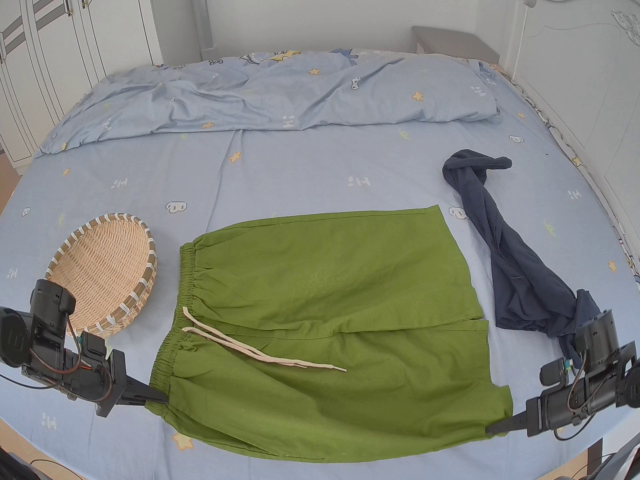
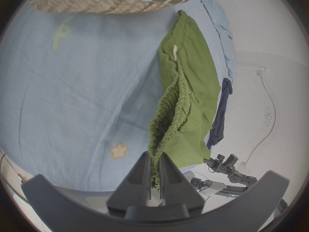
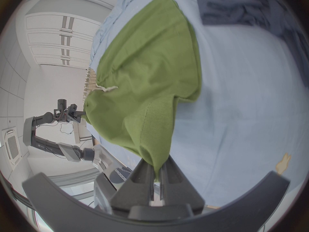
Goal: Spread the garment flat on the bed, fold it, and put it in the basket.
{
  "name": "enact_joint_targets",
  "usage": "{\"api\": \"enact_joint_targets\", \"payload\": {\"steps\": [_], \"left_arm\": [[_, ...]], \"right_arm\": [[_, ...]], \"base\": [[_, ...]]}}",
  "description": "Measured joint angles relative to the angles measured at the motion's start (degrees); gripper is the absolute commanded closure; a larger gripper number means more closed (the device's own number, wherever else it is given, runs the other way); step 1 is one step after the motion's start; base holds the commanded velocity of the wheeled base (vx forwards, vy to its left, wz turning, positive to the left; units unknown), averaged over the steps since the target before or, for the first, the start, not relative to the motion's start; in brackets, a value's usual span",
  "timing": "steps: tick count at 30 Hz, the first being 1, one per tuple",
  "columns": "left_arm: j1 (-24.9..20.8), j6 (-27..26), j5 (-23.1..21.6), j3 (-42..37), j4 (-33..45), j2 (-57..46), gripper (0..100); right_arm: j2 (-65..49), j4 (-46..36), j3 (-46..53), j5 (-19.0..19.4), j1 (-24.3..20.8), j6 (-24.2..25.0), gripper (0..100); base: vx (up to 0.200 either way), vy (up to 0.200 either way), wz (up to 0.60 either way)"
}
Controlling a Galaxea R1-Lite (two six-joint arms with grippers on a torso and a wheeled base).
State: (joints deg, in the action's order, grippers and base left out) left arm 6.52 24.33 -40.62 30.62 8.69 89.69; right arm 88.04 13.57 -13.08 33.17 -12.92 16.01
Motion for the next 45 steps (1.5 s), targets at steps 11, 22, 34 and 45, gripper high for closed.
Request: {"api": "enact_joint_targets", "payload": {"steps": [11,22,34,45], "left_arm": [[-0.2,1.0,-1.1,19.6,23.2,-0.8,100],[0.0,2.0,-2.5,38.2,34.1,5.1,100],[0.0,4.7,-2.6,53.6,34.7,15.4,100],[-0.2,5.3,-2.5,62.5,34.4,21.2,100]], "right_arm": [[-5.5,-19.2,-25.9,0.2,1.8,0.0,100],[-0.5,-26.3,-45.6,0.6,2.8,0.2,100],[11.5,-28.9,-62.2,0.2,3.2,0.3,100],[18.7,-28.7,-71.9,0.3,4.6,0.0,100]], "base": [[0.000,0.000,0.00],[0.000,0.000,0.00],[0.000,0.000,0.00],[0.000,0.000,0.00]]}}
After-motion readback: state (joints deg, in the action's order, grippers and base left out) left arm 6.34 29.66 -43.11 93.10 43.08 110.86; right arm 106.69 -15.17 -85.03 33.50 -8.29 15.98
